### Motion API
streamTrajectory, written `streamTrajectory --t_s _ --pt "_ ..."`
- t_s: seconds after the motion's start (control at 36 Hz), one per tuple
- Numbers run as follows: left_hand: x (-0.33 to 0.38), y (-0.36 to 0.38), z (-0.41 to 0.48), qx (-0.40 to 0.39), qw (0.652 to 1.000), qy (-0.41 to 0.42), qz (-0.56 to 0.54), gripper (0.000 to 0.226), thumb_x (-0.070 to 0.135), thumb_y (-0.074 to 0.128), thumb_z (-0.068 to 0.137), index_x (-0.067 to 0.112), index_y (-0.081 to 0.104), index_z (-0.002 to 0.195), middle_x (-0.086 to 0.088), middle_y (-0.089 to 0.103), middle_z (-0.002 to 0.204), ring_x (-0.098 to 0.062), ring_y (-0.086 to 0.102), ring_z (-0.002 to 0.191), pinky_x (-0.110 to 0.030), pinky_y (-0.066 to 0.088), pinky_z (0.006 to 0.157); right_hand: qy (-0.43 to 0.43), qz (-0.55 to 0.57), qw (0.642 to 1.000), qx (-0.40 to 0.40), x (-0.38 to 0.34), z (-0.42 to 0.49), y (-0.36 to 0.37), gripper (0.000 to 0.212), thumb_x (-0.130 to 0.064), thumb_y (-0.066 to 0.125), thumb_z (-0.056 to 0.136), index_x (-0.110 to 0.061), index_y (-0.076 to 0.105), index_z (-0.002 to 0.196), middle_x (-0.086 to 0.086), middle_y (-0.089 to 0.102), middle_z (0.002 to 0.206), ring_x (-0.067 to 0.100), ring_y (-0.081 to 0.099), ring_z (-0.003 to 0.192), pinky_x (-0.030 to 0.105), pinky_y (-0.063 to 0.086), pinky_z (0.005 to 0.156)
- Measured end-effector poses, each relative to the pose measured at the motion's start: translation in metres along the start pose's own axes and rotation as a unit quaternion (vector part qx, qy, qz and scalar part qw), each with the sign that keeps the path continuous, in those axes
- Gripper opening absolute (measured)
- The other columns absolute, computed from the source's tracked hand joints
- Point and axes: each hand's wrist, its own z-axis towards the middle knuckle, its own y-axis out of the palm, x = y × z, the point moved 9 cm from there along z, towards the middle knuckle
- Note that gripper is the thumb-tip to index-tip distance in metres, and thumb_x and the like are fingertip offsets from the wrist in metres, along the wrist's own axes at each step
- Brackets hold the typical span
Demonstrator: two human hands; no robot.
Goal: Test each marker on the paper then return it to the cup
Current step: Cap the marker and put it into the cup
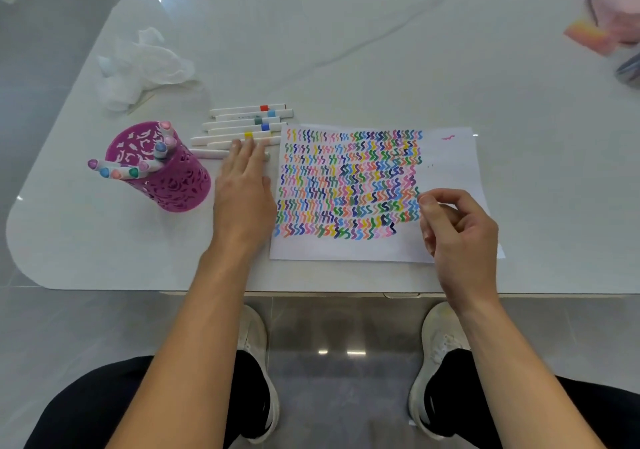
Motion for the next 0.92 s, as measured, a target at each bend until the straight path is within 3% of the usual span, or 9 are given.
streamTrajectory --t_s 0.06,0.14,0.28,0.36,0.67,0.83,0.92 --pt "-0.005 0.003 0.004 -0.004 1.0 -0.011 -0.003 0.054 0.007 0.044 0.104 0.014 0.032 0.157 -0.003 0.027 0.165 -0.019 0.016 0.155 -0.04 0.017 0.127 0.001 -0.003 1.0 -0.002 0.001 0.001 0.0 0.008 -0.018 0.066 0.102 -0.012 0.069 0.098 0.002 0.051 0.059 0.015 0.042 0.054 0.022 0.037 0.052" --pt "-0.003 -0.001 0.002 0.024 0.999 -0.018 -0.019 0.048 0.004 0.046 0.104 0.011 0.043 0.152 -0.006 0.04 0.158 -0.022 0.029 0.149 -0.043 0.029 0.123 0.004 0.0 1.0 0.003 0.002 0.002 -0.001 0.008 -0.018 0.066 0.102 -0.013 0.07 0.097 0.002 0.052 0.06 0.014 0.044 0.055 0.021 0.038 0.052" --pt "0.001 -0.01 -0.006 0.066 0.997 -0.007 -0.025 0.028 0.007 0.055 0.101 0.005 0.066 0.127 -0.011 0.062 0.127 -0.025 0.053 0.121 -0.035 0.049 0.099 0.004 0.002 1.0 0.0 0.003 0.002 0.002 0.007 -0.018 0.066 0.102 -0.015 0.069 0.096 -0.003 0.053 0.058 0.013 0.045 0.055 0.021 0.039 0.053" --pt "0.004 -0.011 -0.008 0.069 0.997 -0.004 -0.018 0.024 0.011 0.059 0.1 0.005 0.072 0.119 -0.011 0.064 0.119 -0.025 0.056 0.113 -0.032 0.048 0.09 0.005 0.006 1.0 -0.005 0.002 0.001 0.003 0.009 -0.018 0.067 0.102 -0.018 0.069 0.093 -0.001 0.052 0.058 0.014 0.044 0.055 0.022 0.039 0.053" --pt "0.021 -0.029 -0.024 0.117 0.991 0.017 -0.056 0.021 0.014 0.061 0.1 0.009 0.072 0.117 -0.009 0.066 0.117 -0.022 0.057 0.109 -0.021 0.042 0.084 0.009 0.004 1.0 -0.009 0.0 -0.002 0.005 0.007 -0.019 0.066 0.102 -0.019 0.069 0.095 -0.008 0.058 0.059 0.012 0.05 0.057 0.02 0.041 0.054" --pt "0.044 -0.053 -0.036 0.177 0.977 0.071 -0.093 0.021 0.018 0.06 0.1 0.013 0.073 0.115 -0.006 0.067 0.115 -0.017 0.055 0.109 -0.002 0.034 0.087 0.011 0.007 1.0 -0.02 -0.001 -0.003 0.01 0.008 -0.018 0.066 0.102 -0.02 0.068 0.094 -0.008 0.06 0.06 0.01 0.052 0.056 0.019 0.042 0.054" --pt "0.052 -0.062 -0.04 0.193 0.971 0.099 -0.101 0.022 0.019 0.058 0.101 0.012 0.074 0.114 -0.006 0.067 0.115 -0.018 0.056 0.11 -0.003 0.035 0.089 0.018 0.007 0.999 -0.028 0.0 -0.004 0.014 0.008 -0.017 0.066 0.102 -0.018 0.068 0.094 -0.008 0.061 0.06 0.009 0.053 0.056 0.019 0.042 0.052"
